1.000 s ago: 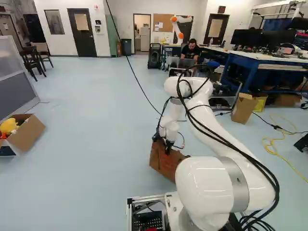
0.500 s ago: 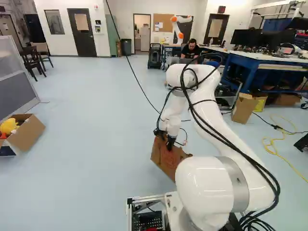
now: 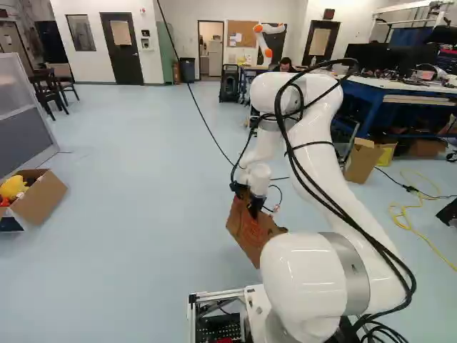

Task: Pick up the grocery bag from the ground

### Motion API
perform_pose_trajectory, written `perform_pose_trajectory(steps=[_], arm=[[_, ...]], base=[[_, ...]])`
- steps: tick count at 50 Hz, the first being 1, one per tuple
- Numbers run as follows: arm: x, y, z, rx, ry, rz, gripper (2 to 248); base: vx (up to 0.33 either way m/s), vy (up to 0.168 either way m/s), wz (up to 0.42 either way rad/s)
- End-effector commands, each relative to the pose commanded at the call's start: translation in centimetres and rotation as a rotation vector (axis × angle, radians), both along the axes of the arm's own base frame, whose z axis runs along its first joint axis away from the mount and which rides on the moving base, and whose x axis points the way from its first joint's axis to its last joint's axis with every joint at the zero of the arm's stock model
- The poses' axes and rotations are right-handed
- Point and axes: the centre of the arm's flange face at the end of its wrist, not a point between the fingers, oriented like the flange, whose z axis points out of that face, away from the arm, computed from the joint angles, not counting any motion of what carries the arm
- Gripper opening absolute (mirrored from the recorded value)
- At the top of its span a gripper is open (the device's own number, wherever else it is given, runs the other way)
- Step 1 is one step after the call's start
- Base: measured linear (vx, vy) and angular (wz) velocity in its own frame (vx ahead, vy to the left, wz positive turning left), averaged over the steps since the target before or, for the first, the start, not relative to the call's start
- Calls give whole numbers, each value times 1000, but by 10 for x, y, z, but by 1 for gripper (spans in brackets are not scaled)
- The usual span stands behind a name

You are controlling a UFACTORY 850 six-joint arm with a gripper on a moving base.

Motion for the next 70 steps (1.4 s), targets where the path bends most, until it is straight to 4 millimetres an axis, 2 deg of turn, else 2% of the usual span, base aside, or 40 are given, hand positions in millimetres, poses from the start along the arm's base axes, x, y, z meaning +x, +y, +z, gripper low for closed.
perform_pose_trajectory(steps=[70], arm=[[-93, 20, 184, 44, -226, -466, 18]], base=[[0, 0, 0]])
